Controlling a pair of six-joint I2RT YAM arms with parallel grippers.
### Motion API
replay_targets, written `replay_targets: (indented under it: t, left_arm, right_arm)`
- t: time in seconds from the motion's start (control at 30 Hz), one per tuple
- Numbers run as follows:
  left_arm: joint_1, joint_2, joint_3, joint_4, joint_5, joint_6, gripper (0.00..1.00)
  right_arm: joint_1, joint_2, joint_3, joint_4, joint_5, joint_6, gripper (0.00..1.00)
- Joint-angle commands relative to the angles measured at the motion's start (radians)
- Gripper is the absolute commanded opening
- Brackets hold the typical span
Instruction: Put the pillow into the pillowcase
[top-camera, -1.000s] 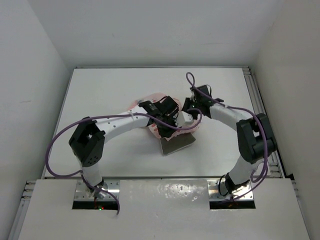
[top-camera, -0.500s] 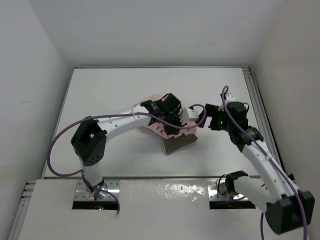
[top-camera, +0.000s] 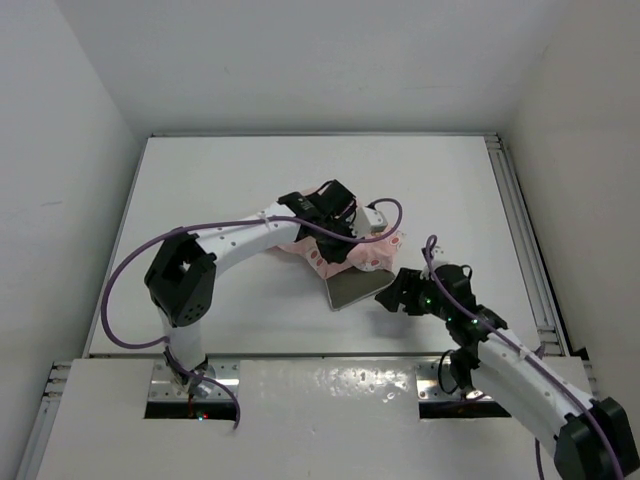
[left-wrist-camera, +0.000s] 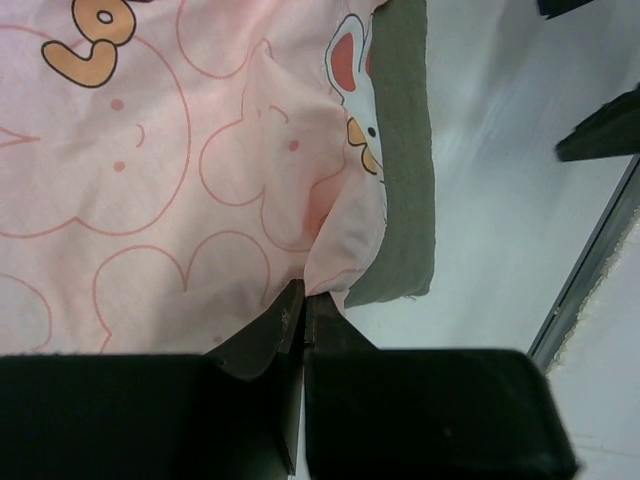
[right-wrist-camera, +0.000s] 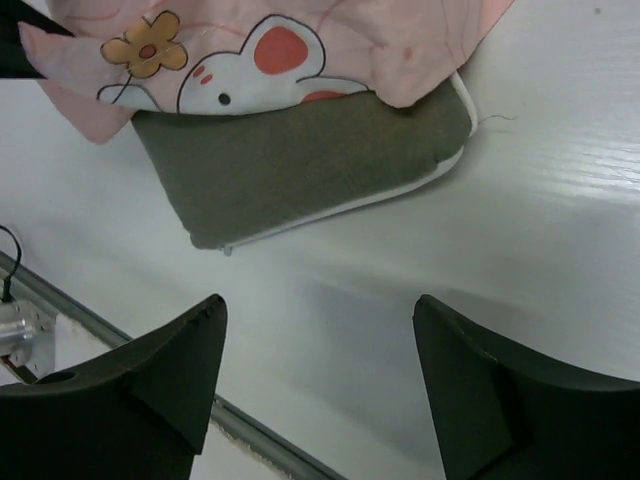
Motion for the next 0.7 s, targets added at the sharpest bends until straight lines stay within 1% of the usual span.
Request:
replay_targets:
  t: [0.0,0.03,0.07,0.13,0.17,0.27,0.3,0.37,0.4,0.47,0.5,0.53,0.57,0.67]
  left_arm:
    - [-0.003,-0.013,0.06,-0.039,-0.001,0.001,0.0]
    - [-0.004,-0.016,0.073,-0.049,0.002,0.002,0.0]
    - [-0.004,-0.019,0.077,-0.055,0.005,0.004,0.0]
    - [-0.004,-0.033,0.091,-0.069,0.004,0.005,0.0]
    - [-0.003,-0.039,0.093,-0.075,0.005,0.005,0.0]
    - [-0.004,-0.051,0.099,-0.081,0.016,0.01,0.0]
    - [-0.006,-0.054,0.097,-0.087,0.016,0.013,0.0]
    - [-0.006,-0.059,0.099,-0.09,0.016,0.015,0.0]
    - [-0.006,-0.06,0.1,-0.093,0.011,0.018,0.0]
    - [-0.006,-0.063,0.106,-0.099,0.011,0.019,0.0]
    - [-0.006,-0.065,0.111,-0.107,0.014,0.024,0.0]
    - [-0.006,-0.069,0.122,-0.113,0.017,0.027,0.0]
    - [-0.006,-0.076,0.128,-0.124,0.024,0.028,0.0]
    - [-0.006,-0.085,0.183,-0.155,0.05,0.041,0.0]
  right_arm:
    - [0.052,0.066,-0.048,0.261,0.14,0.158,0.75]
    - [0.059,0.097,-0.057,0.307,0.138,0.185,0.75]
    - [0.073,0.166,-0.076,0.393,0.143,0.238,0.76]
    - [0.095,0.232,-0.088,0.476,0.167,0.288,0.77]
    - [0.111,0.296,-0.094,0.557,0.192,0.326,0.78]
    - [0.144,0.402,-0.084,0.7,0.209,0.376,0.79]
    - [0.153,0.475,-0.076,0.735,0.21,0.384,0.79]
    - [0.174,0.54,-0.05,0.834,0.229,0.418,0.78]
    - [0.182,0.601,-0.041,0.87,0.244,0.426,0.78]
    - [0.201,0.658,-0.01,0.935,0.27,0.443,0.73]
    - [0.201,0.686,-0.001,0.947,0.281,0.468,0.61]
    - [0.201,0.732,0.002,0.967,0.302,0.482,0.52]
    - [0.196,0.749,-0.002,1.021,0.316,0.505,0.34]
    - [0.165,0.736,-0.001,1.093,0.342,0.524,0.06]
